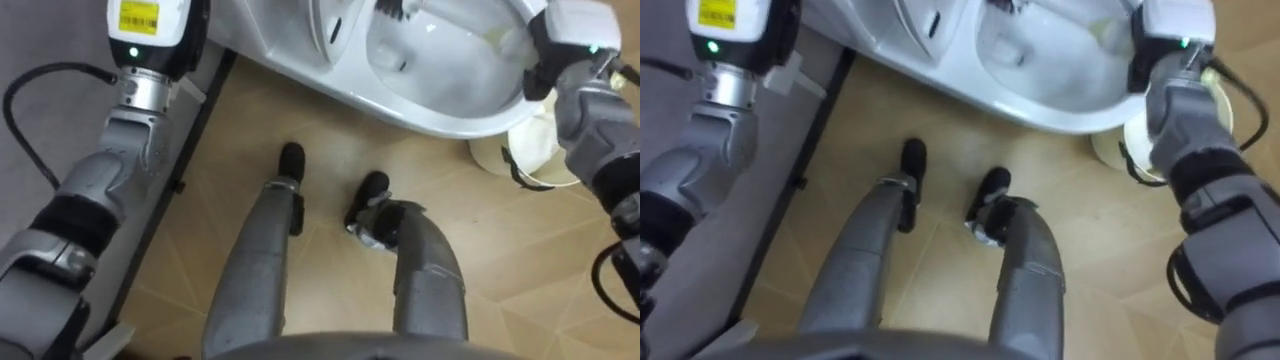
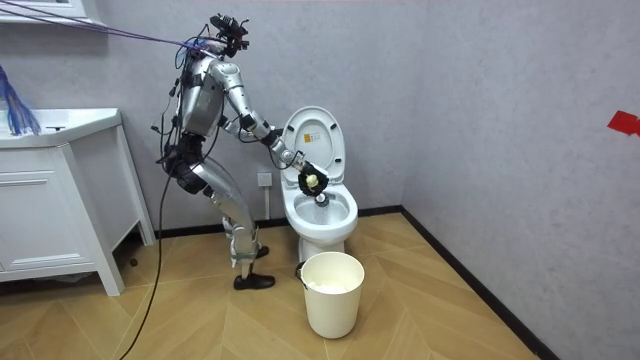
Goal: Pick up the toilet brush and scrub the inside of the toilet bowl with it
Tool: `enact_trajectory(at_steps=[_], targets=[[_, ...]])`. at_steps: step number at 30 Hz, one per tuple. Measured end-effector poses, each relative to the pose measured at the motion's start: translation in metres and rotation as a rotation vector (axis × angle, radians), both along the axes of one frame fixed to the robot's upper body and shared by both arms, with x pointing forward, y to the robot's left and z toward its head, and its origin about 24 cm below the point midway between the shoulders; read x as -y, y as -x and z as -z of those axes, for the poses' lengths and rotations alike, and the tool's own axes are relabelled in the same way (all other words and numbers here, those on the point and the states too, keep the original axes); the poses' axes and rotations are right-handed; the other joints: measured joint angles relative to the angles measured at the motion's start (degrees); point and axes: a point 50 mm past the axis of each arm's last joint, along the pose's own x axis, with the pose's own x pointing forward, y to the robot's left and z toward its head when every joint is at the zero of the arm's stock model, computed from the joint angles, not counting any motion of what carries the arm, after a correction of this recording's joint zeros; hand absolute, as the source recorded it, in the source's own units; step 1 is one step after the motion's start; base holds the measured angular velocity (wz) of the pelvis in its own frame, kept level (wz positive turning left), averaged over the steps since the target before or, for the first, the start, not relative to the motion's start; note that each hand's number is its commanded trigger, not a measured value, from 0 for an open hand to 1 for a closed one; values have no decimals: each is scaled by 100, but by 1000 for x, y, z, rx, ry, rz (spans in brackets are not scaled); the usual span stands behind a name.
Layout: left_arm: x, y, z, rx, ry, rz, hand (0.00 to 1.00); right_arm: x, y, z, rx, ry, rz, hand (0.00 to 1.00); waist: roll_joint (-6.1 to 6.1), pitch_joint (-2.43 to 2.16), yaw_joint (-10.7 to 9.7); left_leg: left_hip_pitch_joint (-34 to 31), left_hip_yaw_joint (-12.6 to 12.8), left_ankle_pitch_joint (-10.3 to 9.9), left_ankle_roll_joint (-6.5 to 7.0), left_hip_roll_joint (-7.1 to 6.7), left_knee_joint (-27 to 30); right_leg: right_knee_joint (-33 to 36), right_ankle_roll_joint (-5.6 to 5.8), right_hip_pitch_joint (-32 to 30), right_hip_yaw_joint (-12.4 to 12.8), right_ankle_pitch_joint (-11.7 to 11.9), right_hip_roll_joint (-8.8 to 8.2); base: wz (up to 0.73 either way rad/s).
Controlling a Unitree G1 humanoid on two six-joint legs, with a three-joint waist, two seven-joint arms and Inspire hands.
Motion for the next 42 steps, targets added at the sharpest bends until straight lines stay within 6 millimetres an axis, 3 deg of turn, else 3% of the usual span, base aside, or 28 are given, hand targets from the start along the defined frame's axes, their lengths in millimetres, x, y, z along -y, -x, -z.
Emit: enact_trajectory(at_steps=[2,3,6,9,11,13,17,22,27,32,36,40,42], targets=[[-1,4,7,-34,-3,-4,0,0,7,9,-26,1,8,100,146,-71,89,39,-43,-1,-1,21,-27,-97,0,91,-288,0,-127,-27],[-2,5,8,-40,-4,-6,0,-2,9,12,-35,-4,6,100,154,-74,124,61,-47,-2,0,28,-24,-103,0,115,-329,0,-142,-38],[1,6,11,-59,1,3,0,-4,20,28,-78,-12,5,100,330,-88,140,115,-131,-1,-3,31,-174,-288,0,201,-434,1,-86,-11],[0,10,16,-73,7,-3,0,-11,25,37,-106,-50,4,100,383,-103,139,141,-132,0,-5,68,-176,-353,-51,246,-597,33,-140,-19],[-3,13,19,-77,14,-15,0,-19,34,46,-128,-80,-17,100,405,-116,98,176,-137,-1,-3,145,-125,-385,-74,398,-846,83,-176,-13],[-4,15,21,-73,19,-21,0,-21,40,52,-144,-93,-22,100,427,-130,-25,202,-138,0,-3,136,-145,-385,-108,436,-854,171,-153,21],[-3,18,24,-75,30,-22,0,-19,51,61,-176,-97,-17,100,486,-169,-28,274,-236,14,-26,133,-267,-474,-118,498,-899,125,-124,10],[-4,18,21,-49,43,-31,0,-22,60,66,-187,-112,-31,100,492,-171,-90,264,-311,10,-100,134,-272,-481,-102,500,-921,78,-89,1],[-1,17,15,-27,69,-21,0,-23,62,68,-211,-120,-36,100,491,-171,-182,205,-301,-44,-73,142,-221,-492,-133,481,-956,43,-108,-1],[4,17,15,-25,73,-1,0,-10,70,72,-265,-95,-3,100,491,-171,-165,195,-209,-55,-55,159,-201,-492,-36,484,-915,83,-82,2],[5,16,16,-34,62,4,0,1,65,71,-278,-66,20,100,495,-167,-91,213,-210,-73,-33,134,-145,-401,-27,491,-902,46,-117,2],[12,11,15,-46,45,37,0,19,54,64,-280,-119,101,100,485,-147,31,262,-188,-101,-11,108,-126,-259,-31,476,-867,-34,-183,4],[13,8,11,-37,42,42,0,22,50,62,-263,-217,158,100,414,-99,32,276,-188,-85,-27,60,-176,-132,-49,427,-861,-104,-277,13]])
